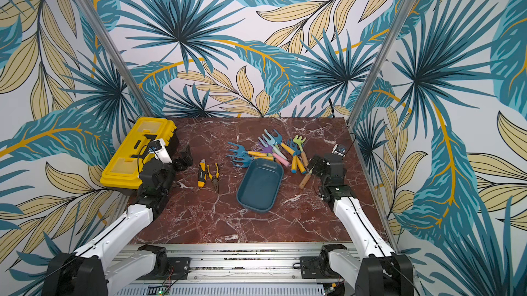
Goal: Put the rake into the storage box
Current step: Pick up the rake at the center of the board.
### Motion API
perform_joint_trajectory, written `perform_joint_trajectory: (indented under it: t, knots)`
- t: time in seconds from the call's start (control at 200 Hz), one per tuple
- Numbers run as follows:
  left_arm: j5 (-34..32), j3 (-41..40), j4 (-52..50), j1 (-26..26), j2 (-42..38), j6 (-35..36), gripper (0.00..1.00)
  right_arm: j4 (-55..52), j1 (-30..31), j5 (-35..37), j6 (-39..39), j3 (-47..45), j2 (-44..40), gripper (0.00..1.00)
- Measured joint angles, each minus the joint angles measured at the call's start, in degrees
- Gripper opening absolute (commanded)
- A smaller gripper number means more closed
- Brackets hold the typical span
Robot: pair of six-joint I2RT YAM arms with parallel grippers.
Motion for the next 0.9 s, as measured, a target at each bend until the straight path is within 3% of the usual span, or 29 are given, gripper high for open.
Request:
perform_joint_trajectory:
  t: [0.07,0.26,0.491,0.646,0.901]
  knots:
    - [4.57,0.00,-3.43,0.00,0.28,-1.38,1.00,-3.87,0.00,-0.90,2.03,1.66,1.86,0.92]
    - [12.57,0.00,-8.11,0.00,-1.40,-1.90,1.00,-9.66,0.07,-6.21,4.70,9.66,11.21,0.84]
    - [11.65,-1.90,-7.61,1.18,-4.42,-8.33,1.00,-15.45,2.16,-10.80,5.07,19.15,22.82,0.69]
    - [13.40,-5.03,-4.90,4.98,0.55,-14.53,1.00,-18.71,4.04,-12.90,4.90,23.56,28.70,0.59]
    - [15.02,-5.97,-1.25,5.22,2.78,-17.90,1.00,-21.14,6.12,-15.08,4.72,28.33,36.59,0.56]
